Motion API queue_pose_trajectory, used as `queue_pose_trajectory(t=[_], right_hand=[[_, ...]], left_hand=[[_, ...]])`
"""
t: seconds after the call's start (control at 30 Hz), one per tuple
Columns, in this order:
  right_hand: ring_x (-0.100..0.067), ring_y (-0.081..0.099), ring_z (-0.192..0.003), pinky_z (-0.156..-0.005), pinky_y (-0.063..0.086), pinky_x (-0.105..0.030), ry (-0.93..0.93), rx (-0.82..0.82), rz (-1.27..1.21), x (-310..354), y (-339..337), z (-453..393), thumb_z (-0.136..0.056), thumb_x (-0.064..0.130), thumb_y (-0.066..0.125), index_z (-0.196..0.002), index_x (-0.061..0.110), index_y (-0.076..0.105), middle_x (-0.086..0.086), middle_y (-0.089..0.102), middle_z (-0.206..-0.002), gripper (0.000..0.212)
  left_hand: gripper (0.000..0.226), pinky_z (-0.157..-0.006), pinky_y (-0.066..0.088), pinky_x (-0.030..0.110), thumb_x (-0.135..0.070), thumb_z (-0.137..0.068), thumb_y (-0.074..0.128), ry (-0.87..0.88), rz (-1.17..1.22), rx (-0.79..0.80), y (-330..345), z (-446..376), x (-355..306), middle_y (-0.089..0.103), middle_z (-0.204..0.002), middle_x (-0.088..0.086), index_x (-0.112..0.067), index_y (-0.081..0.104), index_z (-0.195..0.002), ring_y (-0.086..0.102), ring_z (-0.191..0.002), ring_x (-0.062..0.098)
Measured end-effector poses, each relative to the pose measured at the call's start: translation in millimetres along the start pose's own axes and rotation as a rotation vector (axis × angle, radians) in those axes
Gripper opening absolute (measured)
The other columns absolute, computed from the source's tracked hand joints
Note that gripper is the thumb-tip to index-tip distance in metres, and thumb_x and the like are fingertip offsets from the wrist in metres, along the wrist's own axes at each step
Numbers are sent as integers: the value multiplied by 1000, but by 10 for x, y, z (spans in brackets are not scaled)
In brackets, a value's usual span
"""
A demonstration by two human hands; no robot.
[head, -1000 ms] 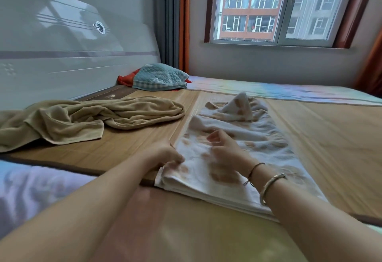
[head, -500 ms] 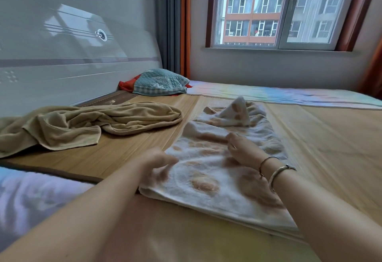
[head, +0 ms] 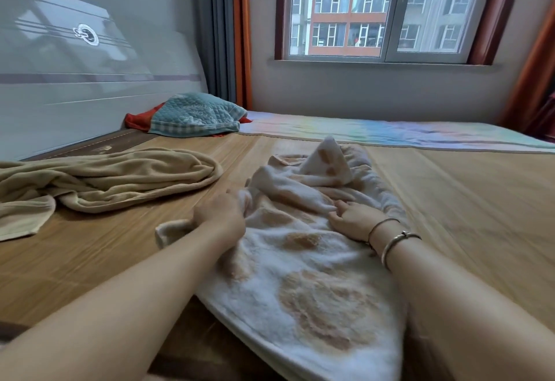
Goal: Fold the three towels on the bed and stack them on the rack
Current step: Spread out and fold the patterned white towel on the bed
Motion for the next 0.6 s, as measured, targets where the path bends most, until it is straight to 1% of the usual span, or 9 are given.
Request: queue_pose_trajectory(t=[0.1,0.17,0.23,0.27,0.33,0.37,0.47,0.53,0.6], right_hand=[[-28,38,-135,-111,32,-40,147,-3,56,-305,-60,206,-91,45,30,-153,25,15,-10,42,-148,66],[-30,42,-132,-106,39,-45,256,-22,106,-458,-87,395,-88,46,29,-153,28,12,-7,44,-146,69],[-29,40,-134,-104,41,-45,333,9,202,-541,-108,550,-90,43,26,-152,26,13,-2,36,-151,66],[-28,38,-136,-104,41,-43,355,31,242,-540,-117,634,-88,44,24,-151,25,18,1,31,-153,66],[-26,41,-134,-101,42,-41,369,38,295,-517,-152,842,-82,49,28,-147,27,32,2,33,-152,68],[-26,45,-130,-98,44,-39,341,28,317,-478,-187,936,-84,47,33,-143,29,37,1,36,-150,62],[-23,53,-122,-88,44,-30,278,13,306,-343,-275,1249,-85,45,38,-128,29,52,0,49,-140,48],[-25,51,-123,-95,42,-33,231,-39,206,-251,-316,1436,-86,44,34,-126,26,52,-2,53,-135,48],[-27,51,-124,-102,40,-39,192,-98,90,-159,-364,1678,-95,36,29,-129,17,51,-7,56,-130,45]], left_hand=[[50,-109,27,41,-10,-93,40,86,-104,-165,-11,172,-409,27,-146,10,-17,24,-141,28,-134,34],[57,-108,26,40,-11,-90,46,188,-36,-167,28,420,-696,20,-143,9,-17,21,-140,25,-130,34],[49,-102,31,38,-18,-91,45,266,148,-51,35,790,-983,27,-138,9,-14,30,-138,29,-124,33],[45,-101,31,39,-22,-94,42,293,219,31,40,993,-1098,30,-138,10,-12,34,-137,29,-124,33],[45,-106,28,42,-32,-98,35,332,231,172,96,1396,-1224,33,-142,11,-9,35,-137,28,-128,35],[50,-109,24,44,-37,-99,32,339,199,208,150,1525,-1226,31,-146,11,-8,32,-140,27,-132,35],[68,-116,7,51,-49,-99,26,281,179,274,205,1755,-1081,13,-159,14,-7,14,-151,12,-146,31],[76,-117,-2,50,-57,-97,20,222,218,296,162,1759,-922,2,-160,14,-7,8,-153,2,-148,27],[84,-116,-9,49,-68,-92,12,207,240,302,141,1715,-719,-5,-161,8,-13,3,-154,-6,-148,22]])
Point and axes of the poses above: each hand's wrist, its own z-axis away from the middle knuckle, its own y-axis out of the palm, x = y × z, the point moved 3 cm from there along -z, towards the middle knuckle
